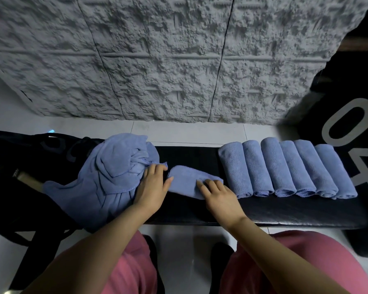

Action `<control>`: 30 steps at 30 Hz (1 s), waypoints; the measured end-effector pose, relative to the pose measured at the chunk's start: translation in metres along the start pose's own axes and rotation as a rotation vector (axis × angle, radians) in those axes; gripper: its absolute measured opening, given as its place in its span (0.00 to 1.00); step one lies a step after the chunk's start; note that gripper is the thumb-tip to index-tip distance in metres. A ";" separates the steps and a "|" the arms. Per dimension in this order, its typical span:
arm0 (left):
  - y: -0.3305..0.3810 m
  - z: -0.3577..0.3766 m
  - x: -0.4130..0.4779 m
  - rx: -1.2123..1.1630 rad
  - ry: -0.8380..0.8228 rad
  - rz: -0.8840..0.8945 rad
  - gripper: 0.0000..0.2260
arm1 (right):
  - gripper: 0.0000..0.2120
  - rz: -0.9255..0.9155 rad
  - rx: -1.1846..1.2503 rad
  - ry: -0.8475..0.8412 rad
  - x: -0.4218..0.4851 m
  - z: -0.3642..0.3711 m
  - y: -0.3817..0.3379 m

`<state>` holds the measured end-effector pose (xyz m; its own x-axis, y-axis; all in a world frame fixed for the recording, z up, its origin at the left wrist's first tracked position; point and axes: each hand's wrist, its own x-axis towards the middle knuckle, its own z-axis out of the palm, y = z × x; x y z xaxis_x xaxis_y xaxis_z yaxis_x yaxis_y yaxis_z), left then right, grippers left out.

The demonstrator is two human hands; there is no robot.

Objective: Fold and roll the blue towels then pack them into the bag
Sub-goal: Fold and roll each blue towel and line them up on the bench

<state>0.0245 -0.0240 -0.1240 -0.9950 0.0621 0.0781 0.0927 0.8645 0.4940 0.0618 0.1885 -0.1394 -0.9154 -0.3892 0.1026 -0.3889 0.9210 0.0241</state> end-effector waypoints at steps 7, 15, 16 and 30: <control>0.047 0.016 -0.007 -0.232 -0.212 0.070 0.17 | 0.29 0.442 0.223 -0.186 0.017 -0.016 0.003; 0.092 0.055 0.005 -0.431 -0.355 -0.024 0.27 | 0.11 0.643 0.667 -0.290 0.026 -0.041 0.020; 0.094 0.057 0.008 -0.433 -0.353 -0.012 0.27 | 0.13 0.600 0.573 -0.321 0.025 -0.042 0.022; 0.124 0.085 0.062 -0.054 -0.441 0.001 0.26 | 0.40 0.542 0.139 -0.168 0.021 -0.034 0.034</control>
<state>-0.0292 0.1295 -0.1310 -0.9143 0.2802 -0.2924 0.0842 0.8377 0.5396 0.0325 0.2118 -0.1029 -0.9870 0.1292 -0.0958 0.1403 0.9828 -0.1200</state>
